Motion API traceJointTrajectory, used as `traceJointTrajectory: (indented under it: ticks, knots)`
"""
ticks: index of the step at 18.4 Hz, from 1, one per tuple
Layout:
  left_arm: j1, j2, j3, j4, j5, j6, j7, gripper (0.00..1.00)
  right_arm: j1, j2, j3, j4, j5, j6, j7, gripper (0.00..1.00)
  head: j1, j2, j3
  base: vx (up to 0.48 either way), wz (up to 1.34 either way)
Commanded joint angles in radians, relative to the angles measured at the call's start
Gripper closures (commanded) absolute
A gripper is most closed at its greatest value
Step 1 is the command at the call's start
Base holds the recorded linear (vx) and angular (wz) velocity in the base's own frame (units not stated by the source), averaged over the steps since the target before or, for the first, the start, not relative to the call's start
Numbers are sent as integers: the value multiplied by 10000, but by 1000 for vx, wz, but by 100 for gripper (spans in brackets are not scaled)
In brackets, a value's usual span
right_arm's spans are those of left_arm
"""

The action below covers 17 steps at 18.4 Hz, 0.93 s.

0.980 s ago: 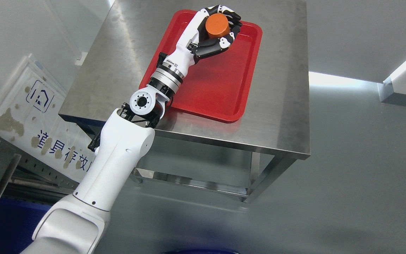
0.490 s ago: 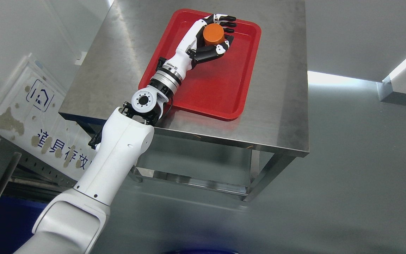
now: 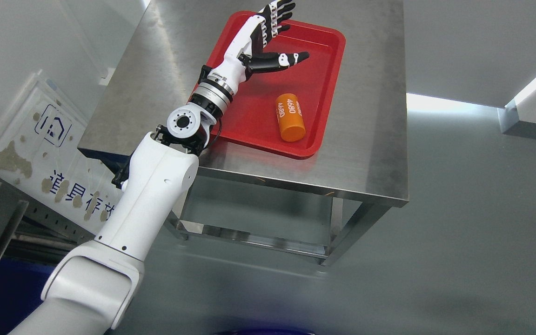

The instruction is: Grab orange capacitor from left shelf to right desk

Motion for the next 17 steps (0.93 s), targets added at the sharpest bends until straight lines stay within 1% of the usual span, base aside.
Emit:
traceJointTrajectory:
  ticks: [1, 3, 4, 6, 8, 9, 11, 15, 17]
  knots:
    - [-230, 175, 2185, -773, 3, -105, -11, 1, -16, -175, -107, -337, 46, 4, -8, 0, 0, 0, 0, 0, 0]
    - [30, 175, 3030, -1446, -12, -29, -10, 1, -16, -175, -107, -337, 46, 4, -8, 0, 0, 0, 0, 0, 0]
    - [426, 175, 3474, -1982, -12, 93, -10, 1, -16, -175, -107, -337, 46, 4, -8, 0, 0, 0, 0, 0, 0]
    - [1178, 474, 4104, -3192, -12, 765, -10, 1, -16, -175, -107, -337, 46, 4, -8, 0, 0, 0, 0, 0, 0]
    - [1945, 613, 4718, -4084, -12, 1151, -10, 1, -16, -175, -107, -337, 46, 4, -8, 0, 0, 0, 0, 0, 0]
    - [2253, 674, 4888, -4438, -12, 1213, -10, 1, -16, -175, -107, -337, 46, 4, -8, 0, 0, 0, 0, 0, 0]
    - [2912, 1026, 4967, -5083, -12, 1290, -26, 1, -16, -175, -107, -337, 46, 4, -8, 0, 0, 0, 0, 0, 0]
    - [4293, 1027, 4935, -5698, -27, 1337, 5, 0, -16, -175, -107, -337, 46, 4, -8, 0, 0, 0, 0, 0, 0]
    - [4647, 1043, 5073, -5807, -28, 1337, 35, 0, -16, -175, -107, -337, 46, 4, -8, 0, 0, 0, 0, 0, 0]
